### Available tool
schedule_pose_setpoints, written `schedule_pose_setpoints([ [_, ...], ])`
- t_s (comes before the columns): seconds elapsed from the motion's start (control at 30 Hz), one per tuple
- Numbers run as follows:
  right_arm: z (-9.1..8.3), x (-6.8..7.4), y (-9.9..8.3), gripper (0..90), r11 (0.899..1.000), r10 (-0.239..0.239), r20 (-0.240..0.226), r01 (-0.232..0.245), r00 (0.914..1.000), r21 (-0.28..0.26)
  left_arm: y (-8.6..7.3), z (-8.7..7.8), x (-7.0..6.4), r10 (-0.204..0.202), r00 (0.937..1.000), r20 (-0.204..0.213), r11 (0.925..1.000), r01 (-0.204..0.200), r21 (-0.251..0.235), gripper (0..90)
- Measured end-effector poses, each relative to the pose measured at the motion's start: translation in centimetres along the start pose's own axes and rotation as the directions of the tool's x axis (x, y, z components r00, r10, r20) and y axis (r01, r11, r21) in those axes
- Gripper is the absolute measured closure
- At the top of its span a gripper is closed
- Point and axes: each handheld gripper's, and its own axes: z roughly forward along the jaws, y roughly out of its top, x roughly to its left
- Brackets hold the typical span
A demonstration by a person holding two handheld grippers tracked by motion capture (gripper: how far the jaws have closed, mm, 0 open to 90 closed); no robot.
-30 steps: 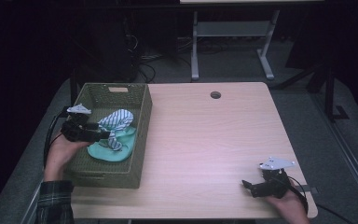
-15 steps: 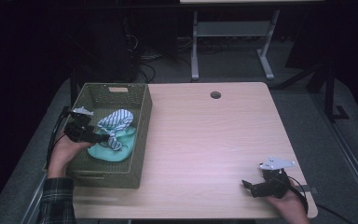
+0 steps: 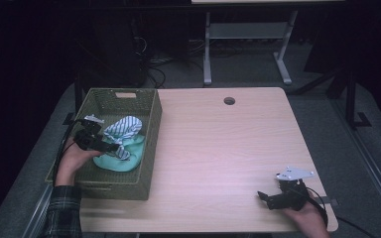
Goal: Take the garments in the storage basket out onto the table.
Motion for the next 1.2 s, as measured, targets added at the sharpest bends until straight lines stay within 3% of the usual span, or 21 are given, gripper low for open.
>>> schedule_pose_setpoints([
  [0.23,0.0,0.0,0.0,2.6,1.0,0.0,0.0,0.0,1.0,0.0,1.4,1.3,-0.9,0.028,0.9996,-0.01,0.9981,-0.028,0.054,12.6],
  [0.4,0.0,0.0,0.0,2.7,1.0,0.0,0.0,0.0,1.0,0.0,2.1,2.0,-1.0,0.026,0.9995,-0.02,0.9967,-0.024,0.078,12.7],
  [0.57,0.0,0.0,0.0,2.7,1.0,-0.001,0.0,0.001,1.0,0.0,2.3,2.9,-1.0,0.021,0.9998,-0.002,0.9944,-0.02,0.104,15.5],
  [0.67,0.0,0.0,0.0,2.7,1.0,-0.001,-0.001,0.001,1.0,0.0,2.2,3.2,-1.0,0.0,0.9999,0.017,0.9951,-0.002,0.099,22.4],
  [0.73,0.0,0.0,0.0,2.7,1.0,0.0,-0.001,0.0,1.0,0.0,2.2,3.2,-1.0,0.011,0.9996,0.025,0.9946,-0.013,0.103,27.8],
  [0.97,0.0,0.0,0.0,2.8,1.0,-0.001,-0.002,0.001,1.0,0.0,2.3,2.7,-1.3,0.021,0.9971,0.074,0.9965,-0.027,0.079,69.1],
  [1.07,0.0,0.0,0.0,2.7,1.0,-0.001,-0.002,0.001,1.0,0.0,2.3,2.7,-1.3,0.024,0.9959,0.087,0.9944,-0.033,0.1,75.3],
  [1.2,0.0,0.0,0.0,2.8,1.0,-0.002,-0.002,0.002,1.0,0.0,2.3,2.1,-1.3,0.008,0.9957,0.093,0.997,-0.015,0.076,76.4],
])
